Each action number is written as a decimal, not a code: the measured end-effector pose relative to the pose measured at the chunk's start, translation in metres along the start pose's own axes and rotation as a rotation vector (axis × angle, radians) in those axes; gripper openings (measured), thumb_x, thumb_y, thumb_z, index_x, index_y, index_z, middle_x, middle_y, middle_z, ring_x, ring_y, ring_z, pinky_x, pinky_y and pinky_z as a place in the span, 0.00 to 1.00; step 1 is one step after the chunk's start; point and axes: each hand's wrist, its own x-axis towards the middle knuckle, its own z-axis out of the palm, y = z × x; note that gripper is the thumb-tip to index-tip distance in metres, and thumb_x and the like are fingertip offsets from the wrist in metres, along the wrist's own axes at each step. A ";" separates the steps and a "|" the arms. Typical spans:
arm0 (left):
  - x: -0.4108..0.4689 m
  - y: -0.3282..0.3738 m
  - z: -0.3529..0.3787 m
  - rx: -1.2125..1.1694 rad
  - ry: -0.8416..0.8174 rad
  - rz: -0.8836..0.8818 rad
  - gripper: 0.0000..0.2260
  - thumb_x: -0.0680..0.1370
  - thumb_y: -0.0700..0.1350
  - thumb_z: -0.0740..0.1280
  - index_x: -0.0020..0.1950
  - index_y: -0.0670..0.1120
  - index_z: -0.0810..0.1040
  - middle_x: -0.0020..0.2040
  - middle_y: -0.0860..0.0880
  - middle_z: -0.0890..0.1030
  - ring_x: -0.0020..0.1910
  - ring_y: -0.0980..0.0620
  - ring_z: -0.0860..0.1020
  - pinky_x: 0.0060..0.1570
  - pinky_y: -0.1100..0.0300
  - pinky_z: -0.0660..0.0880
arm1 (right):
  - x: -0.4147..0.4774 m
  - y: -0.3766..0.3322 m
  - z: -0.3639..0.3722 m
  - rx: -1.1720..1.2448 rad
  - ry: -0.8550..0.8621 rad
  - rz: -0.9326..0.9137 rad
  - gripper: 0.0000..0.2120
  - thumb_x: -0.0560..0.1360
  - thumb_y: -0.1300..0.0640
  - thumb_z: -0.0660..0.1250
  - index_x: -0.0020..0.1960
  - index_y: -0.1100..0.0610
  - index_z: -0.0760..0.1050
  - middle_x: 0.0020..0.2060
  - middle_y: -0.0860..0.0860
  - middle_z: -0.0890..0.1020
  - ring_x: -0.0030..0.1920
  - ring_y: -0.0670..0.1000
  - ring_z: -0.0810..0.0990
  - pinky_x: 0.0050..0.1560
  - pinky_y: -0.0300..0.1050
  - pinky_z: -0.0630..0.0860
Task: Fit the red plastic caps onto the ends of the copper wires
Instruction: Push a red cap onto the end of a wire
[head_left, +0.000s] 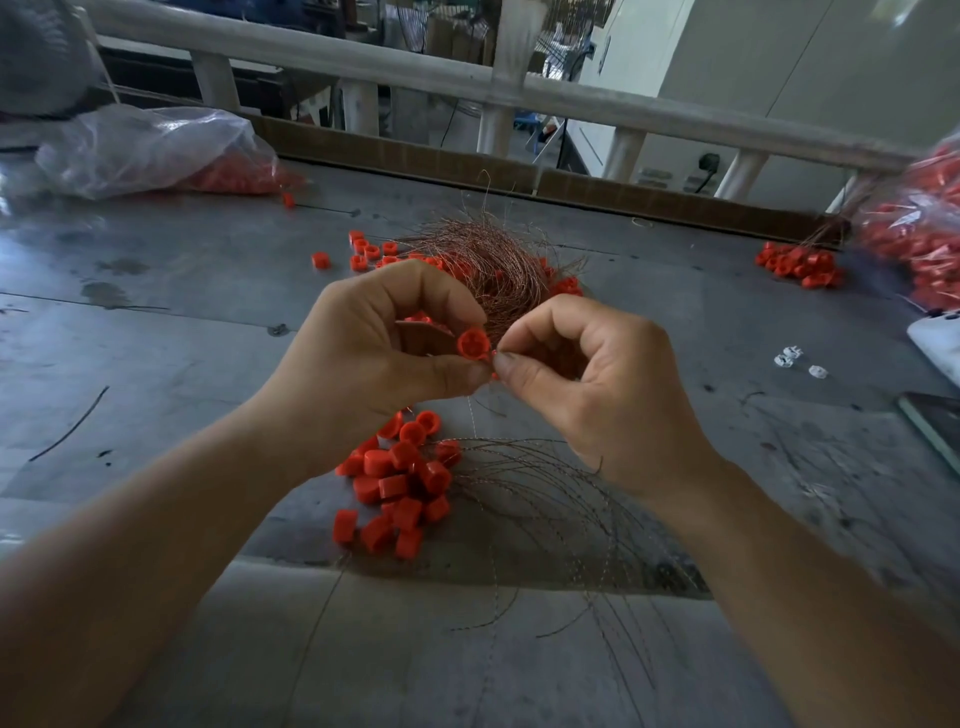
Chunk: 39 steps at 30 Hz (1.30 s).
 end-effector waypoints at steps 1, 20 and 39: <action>0.000 0.000 0.000 -0.016 -0.004 -0.001 0.12 0.54 0.49 0.74 0.36 0.52 0.80 0.36 0.51 0.82 0.37 0.54 0.82 0.39 0.64 0.79 | 0.000 0.000 0.000 -0.001 0.004 0.003 0.09 0.70 0.65 0.70 0.36 0.52 0.76 0.29 0.44 0.77 0.31 0.42 0.75 0.31 0.31 0.71; -0.001 0.004 -0.003 -0.266 -0.088 -0.077 0.12 0.64 0.35 0.66 0.41 0.46 0.85 0.39 0.47 0.84 0.41 0.52 0.83 0.41 0.65 0.78 | 0.001 0.000 -0.006 -0.012 0.053 0.017 0.08 0.70 0.64 0.70 0.36 0.53 0.76 0.29 0.43 0.77 0.30 0.42 0.75 0.30 0.30 0.70; 0.000 0.003 -0.004 -0.396 -0.108 -0.128 0.11 0.60 0.39 0.69 0.41 0.44 0.85 0.38 0.47 0.84 0.39 0.52 0.83 0.38 0.65 0.78 | 0.003 -0.001 -0.014 0.302 -0.013 0.194 0.11 0.69 0.69 0.68 0.41 0.54 0.73 0.28 0.47 0.78 0.28 0.45 0.76 0.24 0.36 0.70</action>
